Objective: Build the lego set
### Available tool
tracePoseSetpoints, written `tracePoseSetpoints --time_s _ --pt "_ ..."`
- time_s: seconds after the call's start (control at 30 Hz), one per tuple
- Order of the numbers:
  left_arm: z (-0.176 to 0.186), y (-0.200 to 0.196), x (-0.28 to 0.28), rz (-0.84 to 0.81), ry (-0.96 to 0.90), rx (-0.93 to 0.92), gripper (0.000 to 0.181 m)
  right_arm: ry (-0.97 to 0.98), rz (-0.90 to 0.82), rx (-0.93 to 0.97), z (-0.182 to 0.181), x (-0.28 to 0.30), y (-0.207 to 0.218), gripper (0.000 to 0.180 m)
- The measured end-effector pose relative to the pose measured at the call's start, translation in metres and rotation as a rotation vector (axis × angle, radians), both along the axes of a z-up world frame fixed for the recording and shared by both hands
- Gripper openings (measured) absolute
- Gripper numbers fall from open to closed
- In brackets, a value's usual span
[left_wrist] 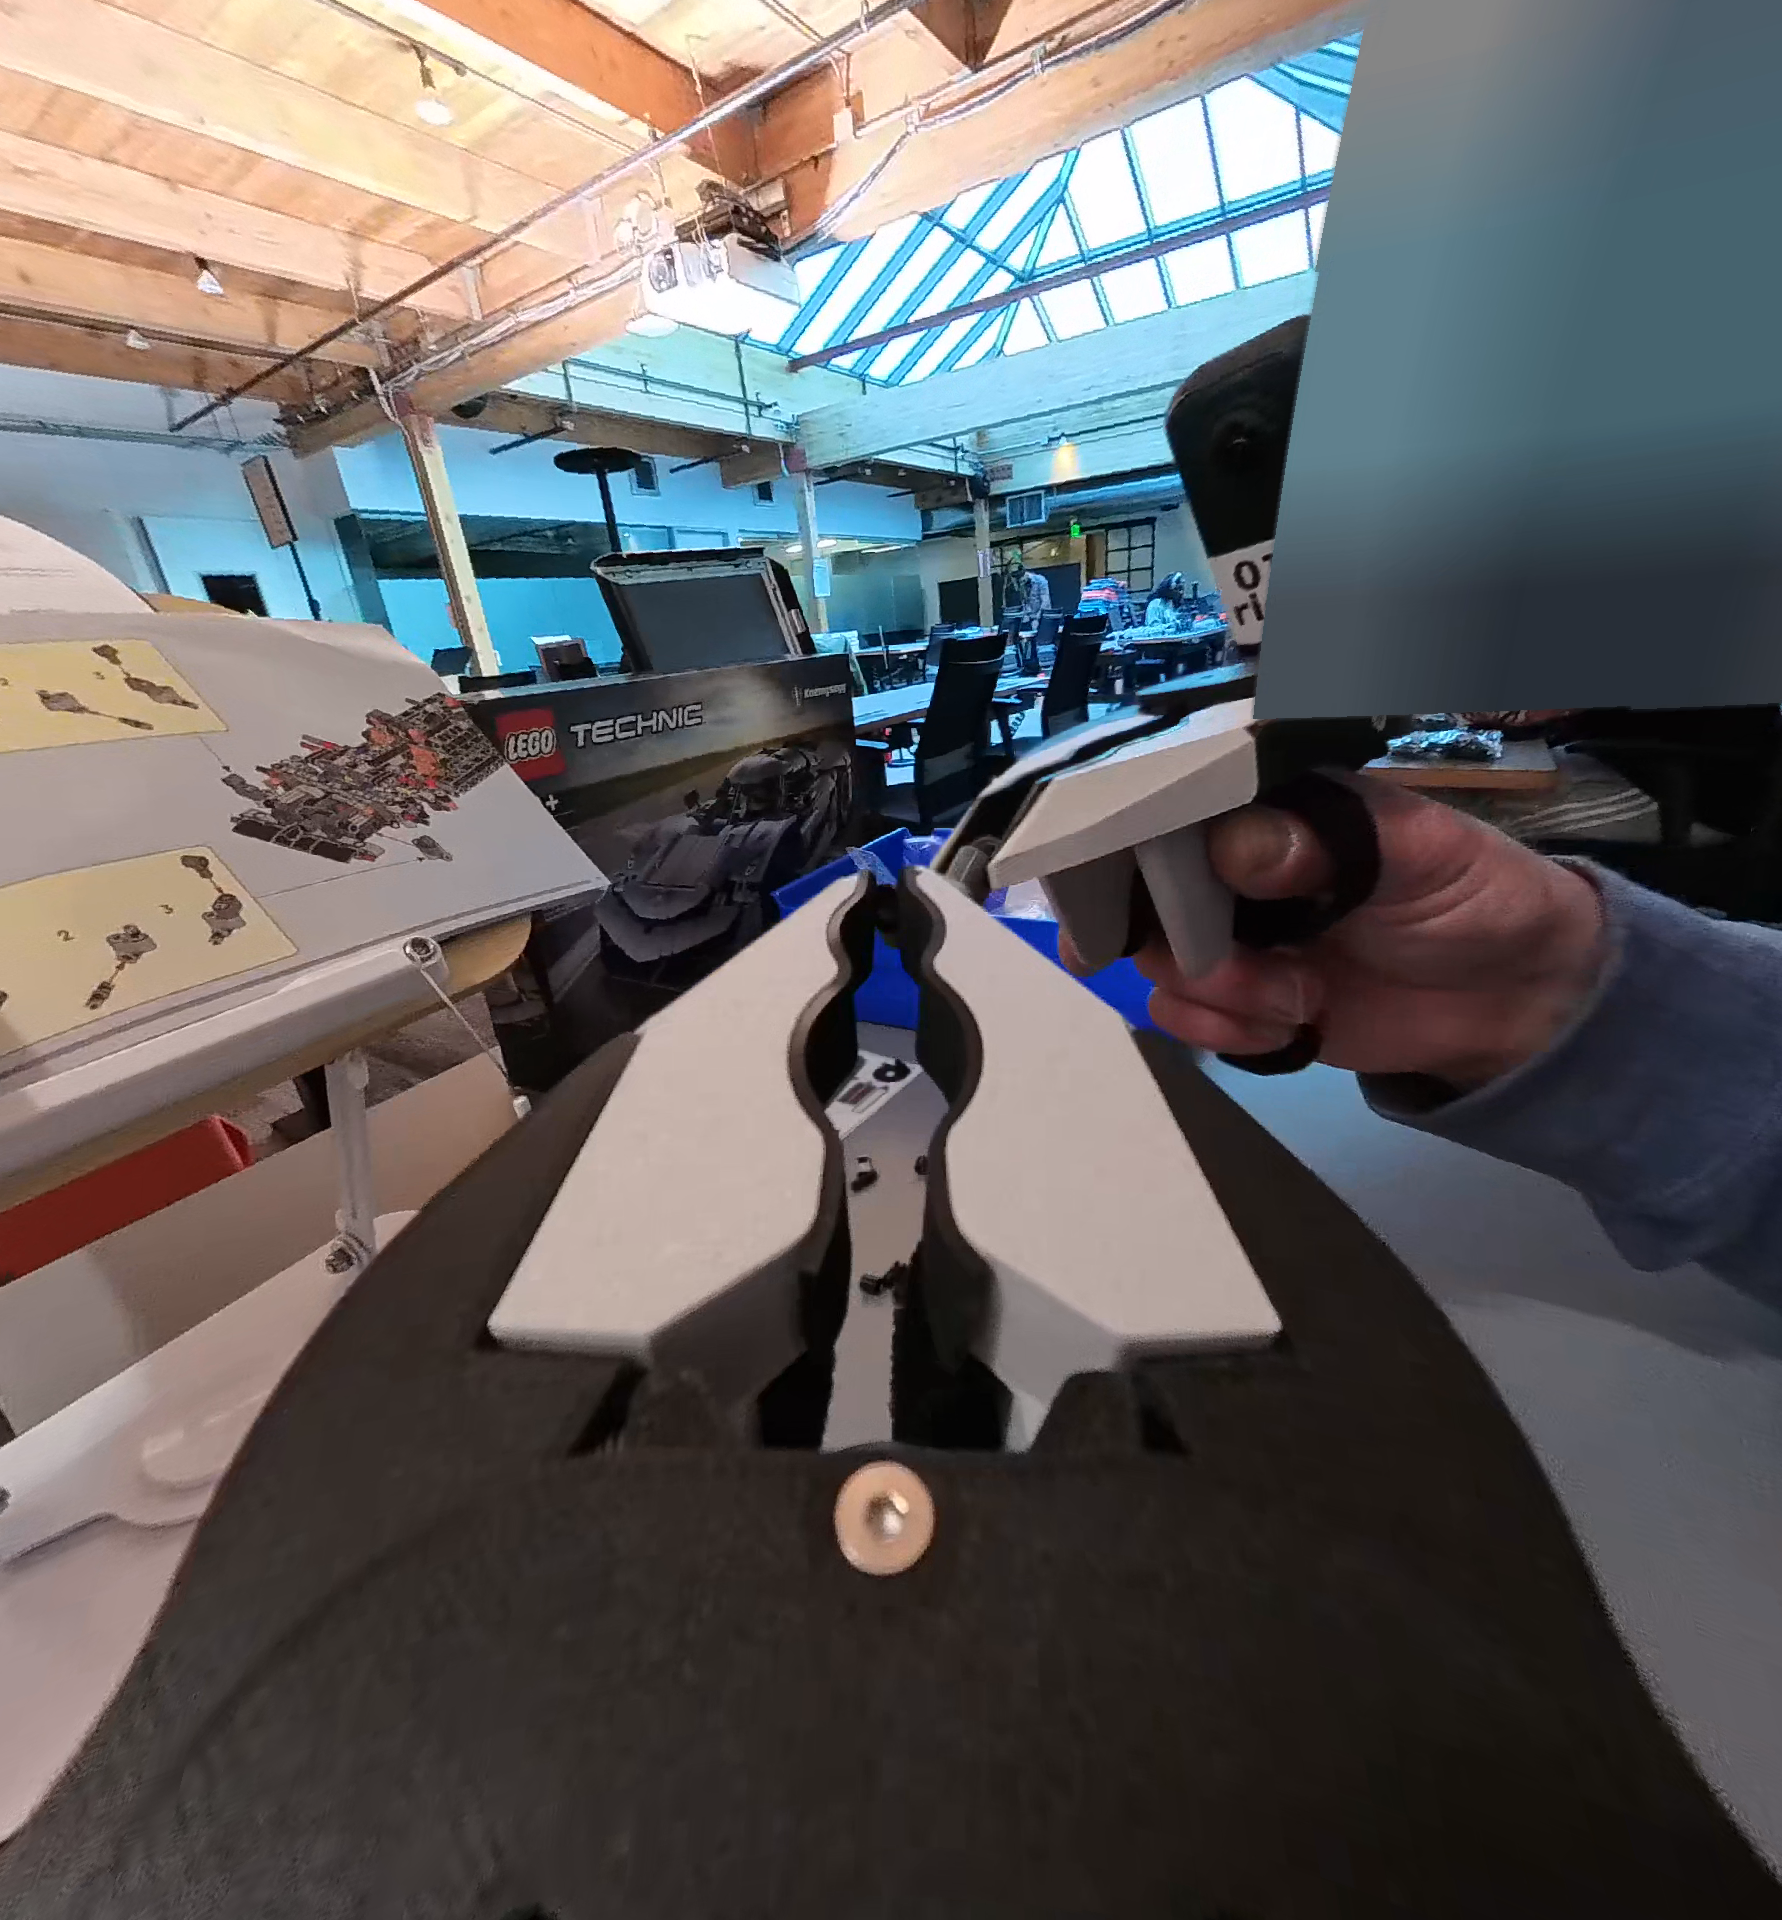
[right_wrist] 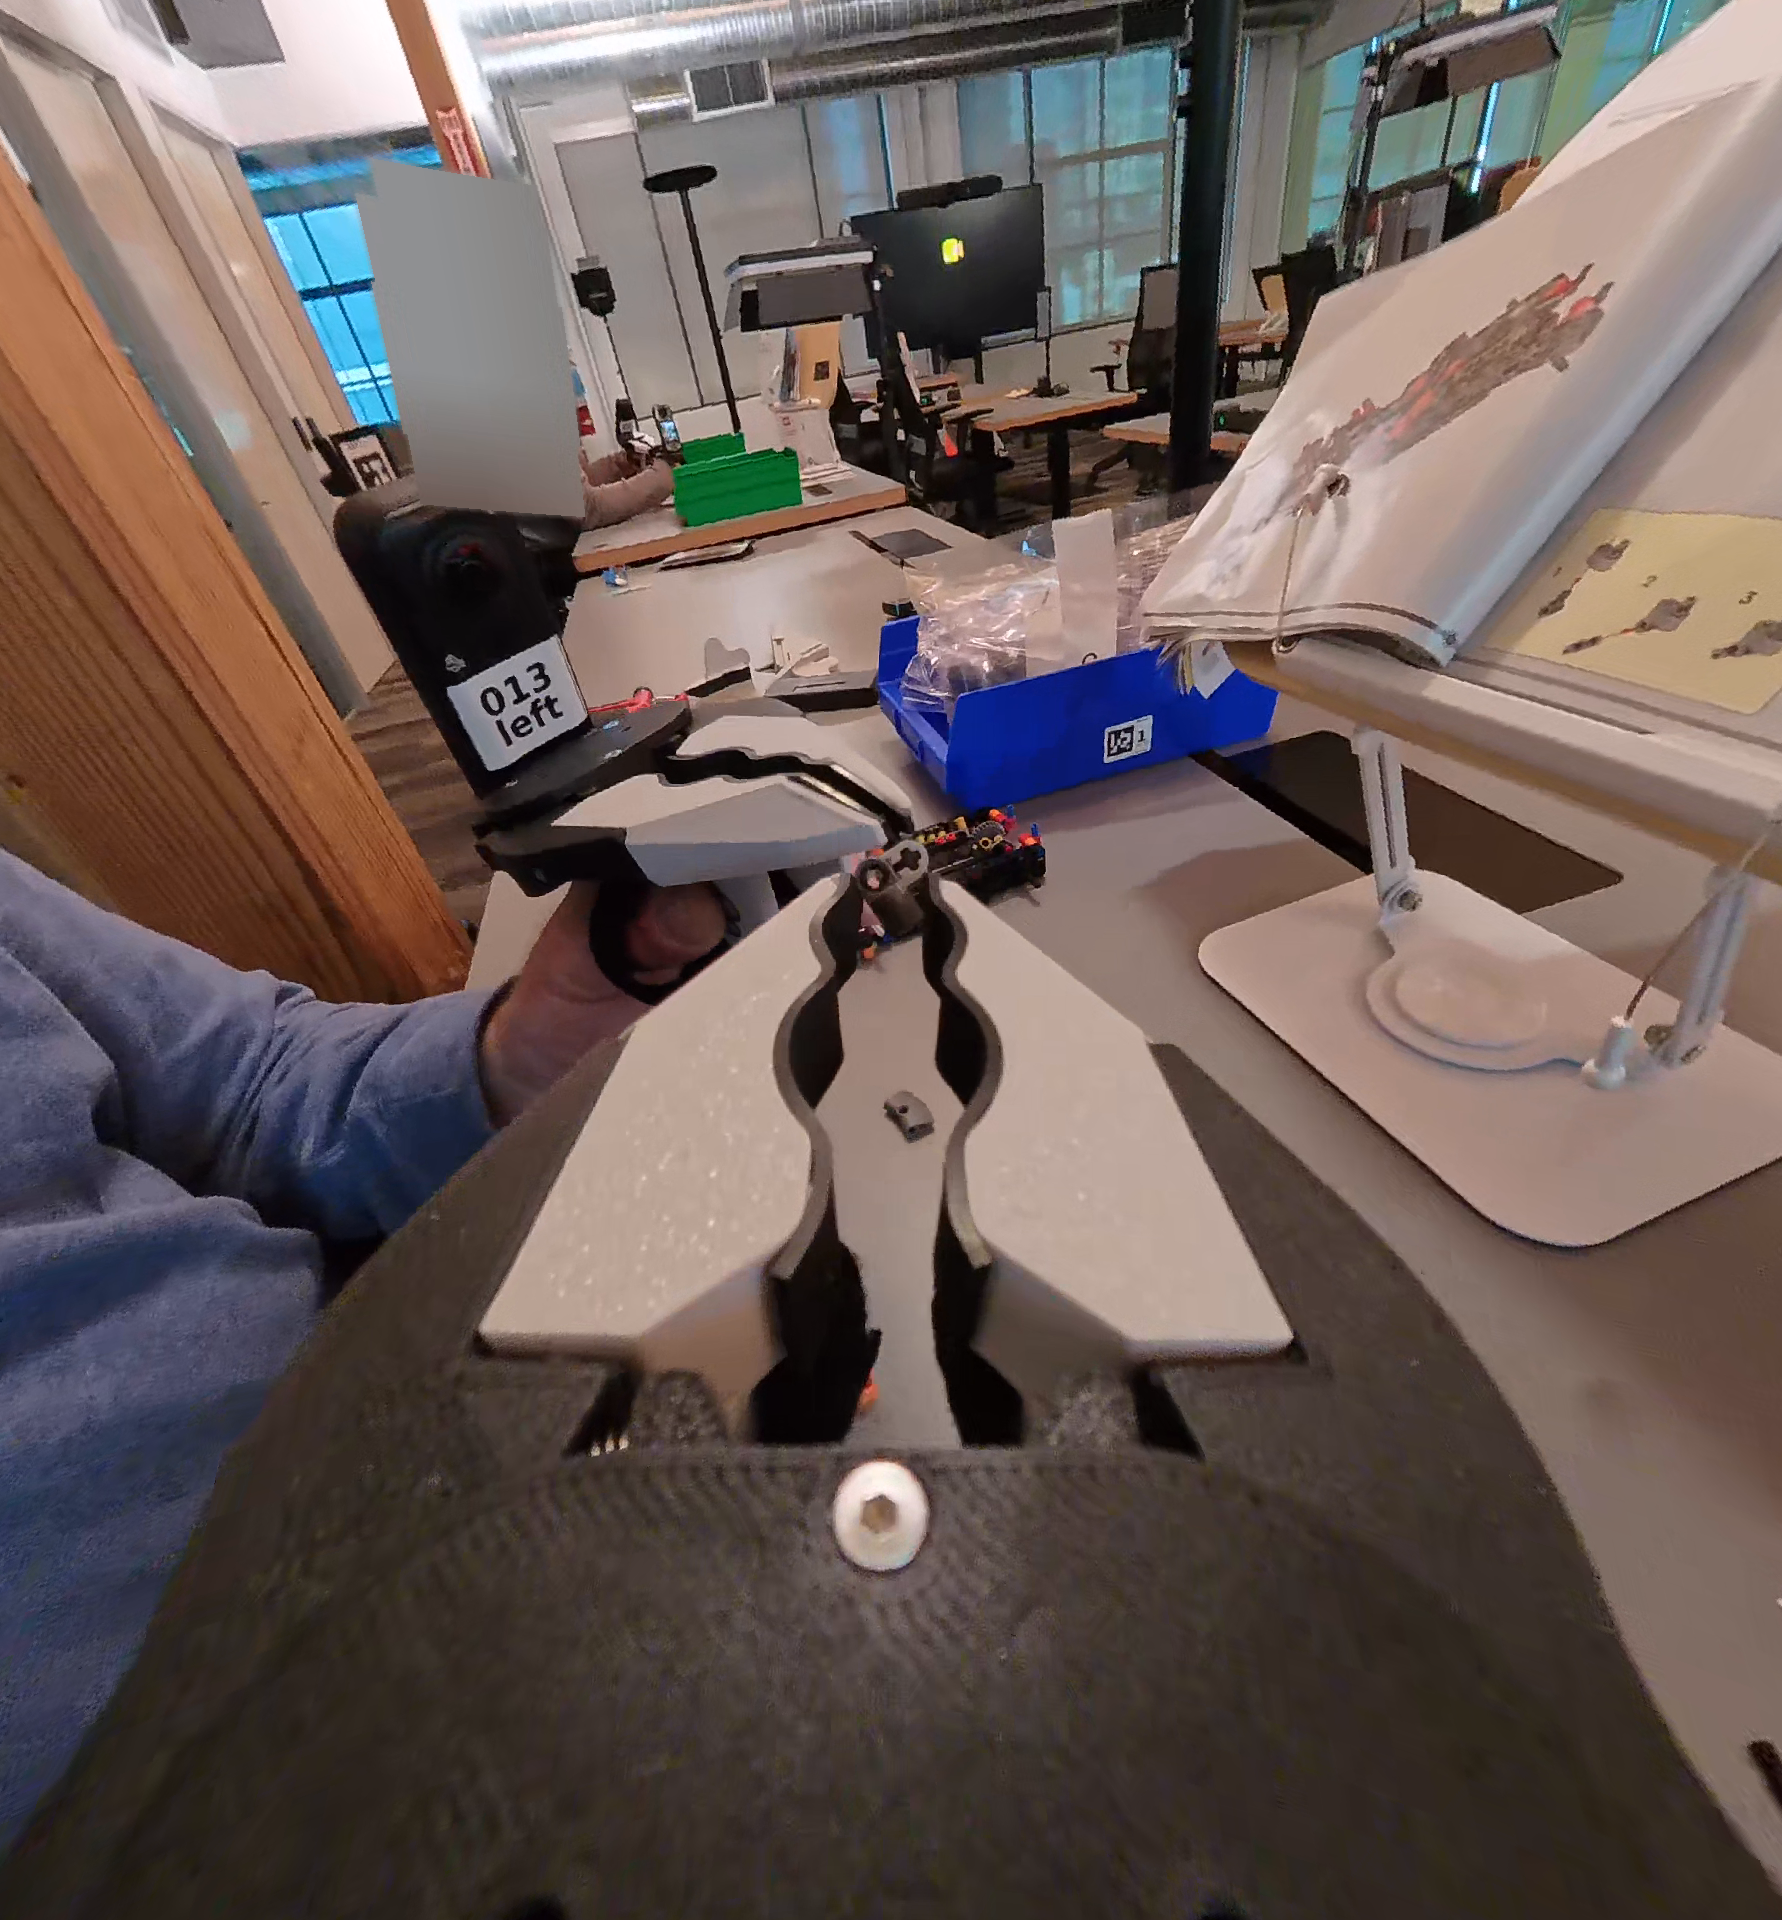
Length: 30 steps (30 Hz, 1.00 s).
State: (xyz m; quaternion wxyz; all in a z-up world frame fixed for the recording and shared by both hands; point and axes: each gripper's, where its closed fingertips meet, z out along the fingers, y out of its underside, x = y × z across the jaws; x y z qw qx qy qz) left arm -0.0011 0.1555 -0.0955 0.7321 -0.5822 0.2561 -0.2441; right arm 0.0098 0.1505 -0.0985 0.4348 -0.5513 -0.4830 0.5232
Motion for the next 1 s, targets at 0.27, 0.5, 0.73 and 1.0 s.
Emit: tracePoseSetpoints --time_s 0.27,0.5,0.73,1.0 --pt "0.0 0.004 -0.006 -0.016 -0.076 -0.039 0.001 0.046 -0.016 -0.068 0.006 -0.003 0.003 0.017" --pt "-0.004 0.01 -0.008 -0.192 -0.337 -0.214 0.001 0.012 -0.002 -0.032 0.0 0.004 0.008 0.018" --pt "-0.008 0.011 -0.001 -0.248 -0.373 -0.266 0.001 0.034 0.029 -0.046 0.001 0.0 0.009 0.006" --pt "-0.008 0.006 0.009 -0.346 -0.368 -0.303 0.002 0.058 0.156 -0.04 0.003 0.009 0.005 0.005"
